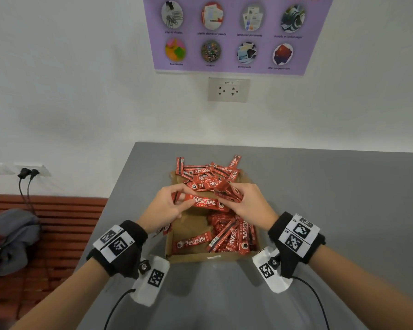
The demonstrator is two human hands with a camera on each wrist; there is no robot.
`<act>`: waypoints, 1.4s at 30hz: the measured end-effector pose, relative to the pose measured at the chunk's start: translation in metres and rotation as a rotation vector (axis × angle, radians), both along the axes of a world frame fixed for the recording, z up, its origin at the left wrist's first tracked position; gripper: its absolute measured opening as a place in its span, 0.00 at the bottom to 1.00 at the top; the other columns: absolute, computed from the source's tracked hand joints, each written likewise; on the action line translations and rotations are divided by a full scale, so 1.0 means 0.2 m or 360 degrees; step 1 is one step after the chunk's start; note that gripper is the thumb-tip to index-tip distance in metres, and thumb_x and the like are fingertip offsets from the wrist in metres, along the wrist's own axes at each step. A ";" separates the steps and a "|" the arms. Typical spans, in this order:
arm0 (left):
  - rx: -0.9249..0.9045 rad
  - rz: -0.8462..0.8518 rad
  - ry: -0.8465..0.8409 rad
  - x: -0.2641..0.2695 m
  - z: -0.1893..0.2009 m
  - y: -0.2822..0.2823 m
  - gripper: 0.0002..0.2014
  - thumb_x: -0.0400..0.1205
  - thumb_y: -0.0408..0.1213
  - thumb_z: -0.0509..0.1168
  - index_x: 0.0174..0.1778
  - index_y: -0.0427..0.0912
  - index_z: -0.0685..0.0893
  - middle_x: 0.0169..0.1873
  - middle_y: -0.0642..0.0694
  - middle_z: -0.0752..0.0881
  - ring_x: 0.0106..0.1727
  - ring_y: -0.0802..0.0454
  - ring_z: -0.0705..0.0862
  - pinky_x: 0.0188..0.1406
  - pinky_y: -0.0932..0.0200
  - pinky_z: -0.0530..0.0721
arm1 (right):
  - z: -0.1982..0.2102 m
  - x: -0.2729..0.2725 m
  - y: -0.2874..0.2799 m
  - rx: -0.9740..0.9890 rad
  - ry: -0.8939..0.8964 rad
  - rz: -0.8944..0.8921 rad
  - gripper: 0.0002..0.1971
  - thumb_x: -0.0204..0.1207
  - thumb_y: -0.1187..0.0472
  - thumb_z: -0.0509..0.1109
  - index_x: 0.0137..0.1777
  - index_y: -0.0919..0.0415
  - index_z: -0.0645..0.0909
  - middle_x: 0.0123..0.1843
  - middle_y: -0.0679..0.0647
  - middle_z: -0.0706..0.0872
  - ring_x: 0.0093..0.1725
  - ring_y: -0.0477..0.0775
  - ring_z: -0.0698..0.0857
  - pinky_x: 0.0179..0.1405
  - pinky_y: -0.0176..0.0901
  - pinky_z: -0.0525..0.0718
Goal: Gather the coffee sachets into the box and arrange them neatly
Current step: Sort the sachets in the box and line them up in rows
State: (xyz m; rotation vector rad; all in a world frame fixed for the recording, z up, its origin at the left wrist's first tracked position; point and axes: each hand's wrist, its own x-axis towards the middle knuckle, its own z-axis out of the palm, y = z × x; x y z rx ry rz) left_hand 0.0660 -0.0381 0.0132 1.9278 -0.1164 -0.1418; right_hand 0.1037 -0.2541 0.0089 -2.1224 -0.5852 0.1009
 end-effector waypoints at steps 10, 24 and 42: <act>0.0634 0.0025 -0.0101 0.04 0.00 -0.03 0.03 0.79 0.34 0.69 0.45 0.44 0.82 0.34 0.59 0.78 0.30 0.67 0.75 0.31 0.80 0.74 | 0.00 0.05 -0.02 -0.0532 -0.0098 -0.0065 0.06 0.73 0.54 0.74 0.44 0.56 0.86 0.39 0.46 0.87 0.36 0.44 0.84 0.36 0.34 0.81; 0.1798 -0.0756 0.0201 0.04 -0.16 -0.23 0.14 0.76 0.38 0.69 0.54 0.35 0.80 0.53 0.41 0.85 0.52 0.43 0.85 0.47 0.56 0.83 | 0.00 0.08 0.01 -0.0802 -0.0201 -0.0084 0.10 0.72 0.50 0.75 0.50 0.52 0.86 0.46 0.48 0.89 0.44 0.49 0.86 0.47 0.48 0.86; 0.1770 -0.0188 -0.0216 0.17 -0.01 0.00 0.07 0.79 0.45 0.65 0.42 0.47 0.77 0.43 0.49 0.85 0.39 0.51 0.80 0.36 0.62 0.76 | -0.04 0.11 0.28 -0.1074 -0.0113 0.0092 0.13 0.74 0.57 0.74 0.54 0.63 0.82 0.44 0.55 0.85 0.44 0.55 0.83 0.42 0.45 0.81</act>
